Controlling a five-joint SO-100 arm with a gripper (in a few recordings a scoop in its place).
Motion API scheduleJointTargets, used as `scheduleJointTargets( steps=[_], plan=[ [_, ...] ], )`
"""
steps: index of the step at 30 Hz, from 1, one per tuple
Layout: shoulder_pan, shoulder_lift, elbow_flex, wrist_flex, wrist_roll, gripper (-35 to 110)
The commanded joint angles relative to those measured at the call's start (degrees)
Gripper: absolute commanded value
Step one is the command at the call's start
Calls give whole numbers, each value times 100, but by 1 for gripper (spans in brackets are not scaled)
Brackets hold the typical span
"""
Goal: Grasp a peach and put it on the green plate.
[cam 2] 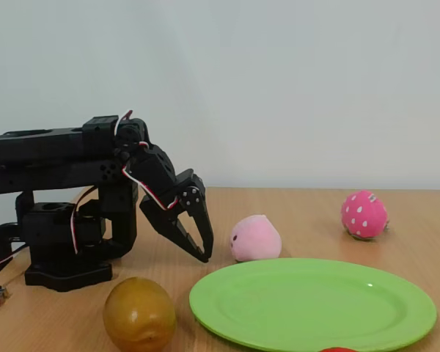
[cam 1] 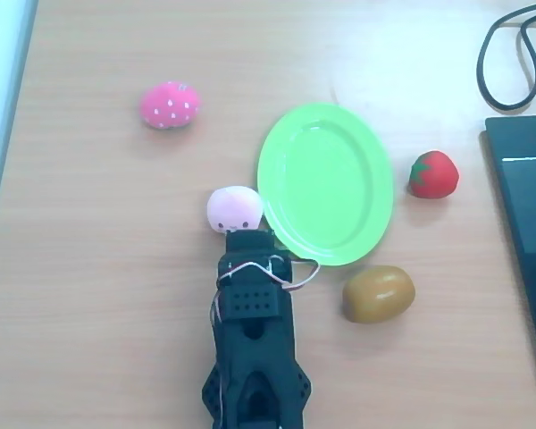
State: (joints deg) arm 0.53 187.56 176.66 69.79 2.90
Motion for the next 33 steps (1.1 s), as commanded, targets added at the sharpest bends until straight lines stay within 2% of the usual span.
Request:
scheduleJointTargets(
  steps=[1,33],
  plan=[
    [-114,114,105,97,44,-8],
    [-88,35,-35,79,97,-8]
  ],
)
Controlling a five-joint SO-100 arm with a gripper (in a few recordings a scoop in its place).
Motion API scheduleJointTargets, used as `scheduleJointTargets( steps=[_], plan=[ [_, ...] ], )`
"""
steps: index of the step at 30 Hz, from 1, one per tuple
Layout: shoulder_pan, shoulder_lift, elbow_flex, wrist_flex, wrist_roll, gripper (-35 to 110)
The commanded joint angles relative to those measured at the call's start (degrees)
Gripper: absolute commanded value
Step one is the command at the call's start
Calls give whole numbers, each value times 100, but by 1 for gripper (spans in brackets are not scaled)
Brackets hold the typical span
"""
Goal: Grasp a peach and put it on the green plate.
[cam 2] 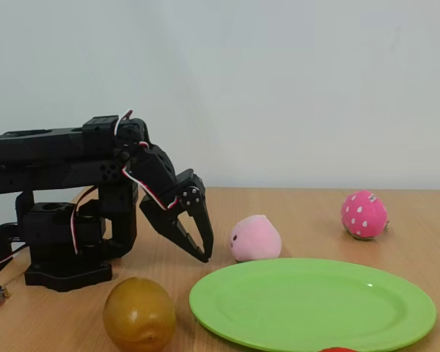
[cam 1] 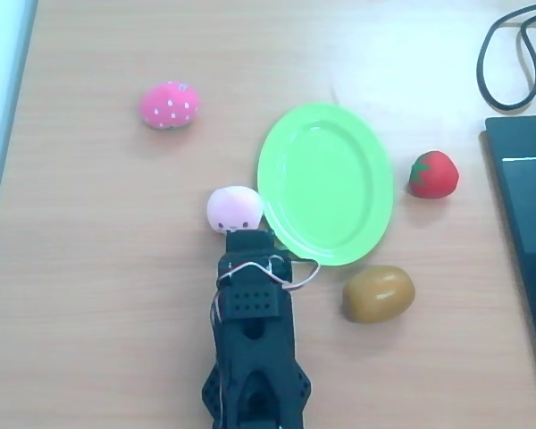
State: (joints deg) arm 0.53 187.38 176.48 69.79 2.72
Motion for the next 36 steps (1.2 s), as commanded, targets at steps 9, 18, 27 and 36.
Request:
scheduleJointTargets(
  steps=[9,18,27,36],
  plan=[
    [-70,18,-62,62,132,-8],
    [-79,9,-62,53,141,-8],
    [-105,35,-44,35,176,-8],
    [-88,70,18,35,132,-8]
  ],
)
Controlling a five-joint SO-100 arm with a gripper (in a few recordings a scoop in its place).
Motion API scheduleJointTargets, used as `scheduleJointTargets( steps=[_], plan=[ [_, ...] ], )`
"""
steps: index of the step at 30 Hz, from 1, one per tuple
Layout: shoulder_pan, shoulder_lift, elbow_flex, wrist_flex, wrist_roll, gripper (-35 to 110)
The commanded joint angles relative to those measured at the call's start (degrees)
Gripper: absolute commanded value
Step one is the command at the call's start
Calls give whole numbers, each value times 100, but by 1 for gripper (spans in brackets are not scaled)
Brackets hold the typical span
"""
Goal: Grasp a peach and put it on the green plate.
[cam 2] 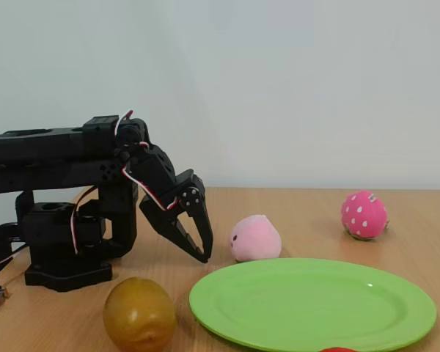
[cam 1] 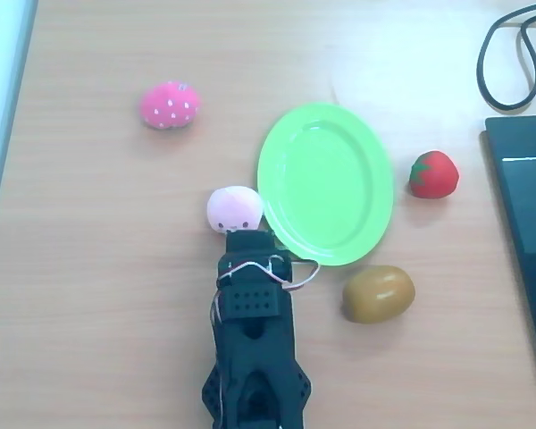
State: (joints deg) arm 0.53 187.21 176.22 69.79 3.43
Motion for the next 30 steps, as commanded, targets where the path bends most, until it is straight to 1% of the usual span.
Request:
scheduleJointTargets(
  steps=[1,16,25,30],
  plan=[
    [-88,88,44,35,70,-8],
    [-88,18,-97,53,88,-8],
    [-26,-387,-589,-237,62,-8],
    [-53,-773,-1063,-352,220,-8]
  ],
)
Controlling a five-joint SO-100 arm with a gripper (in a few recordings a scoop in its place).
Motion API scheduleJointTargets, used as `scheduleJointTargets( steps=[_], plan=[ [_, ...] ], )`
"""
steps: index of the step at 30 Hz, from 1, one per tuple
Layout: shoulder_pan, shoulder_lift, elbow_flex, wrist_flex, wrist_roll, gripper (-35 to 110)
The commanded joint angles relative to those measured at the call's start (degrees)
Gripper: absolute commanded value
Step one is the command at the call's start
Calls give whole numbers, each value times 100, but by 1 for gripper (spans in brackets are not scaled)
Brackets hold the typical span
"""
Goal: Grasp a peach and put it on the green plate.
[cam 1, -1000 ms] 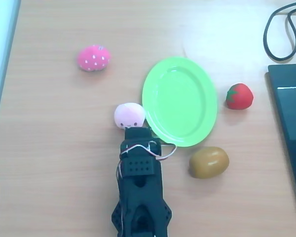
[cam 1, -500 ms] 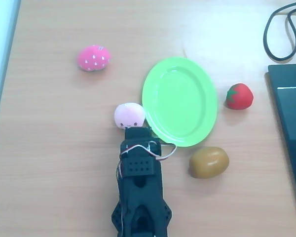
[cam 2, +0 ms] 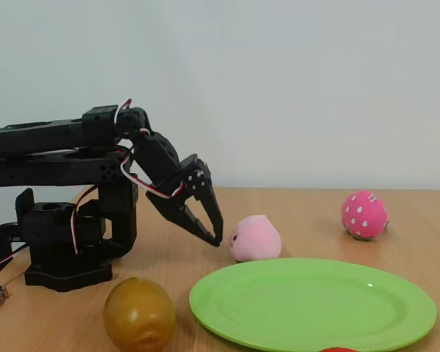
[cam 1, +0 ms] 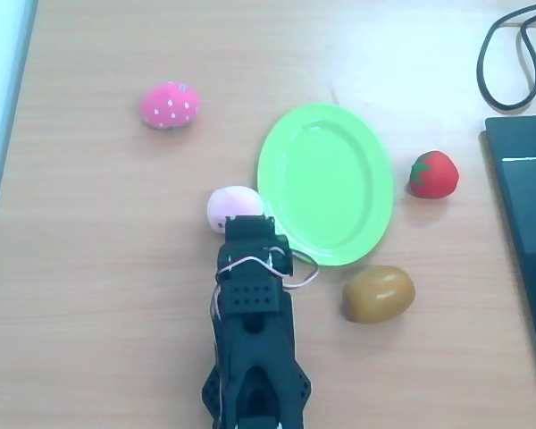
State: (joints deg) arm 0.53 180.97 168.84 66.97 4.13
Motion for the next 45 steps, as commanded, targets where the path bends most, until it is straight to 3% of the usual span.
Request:
scheduleJointTargets(
  steps=[1,10,14,21,45],
  plan=[
    [-53,-255,-413,-105,176,-8],
    [-70,-694,-817,-202,229,-6],
    [-44,-765,-861,-211,211,19],
    [-97,-826,-984,-246,237,47],
    [-185,-2707,-1793,-369,536,54]
  ],
)
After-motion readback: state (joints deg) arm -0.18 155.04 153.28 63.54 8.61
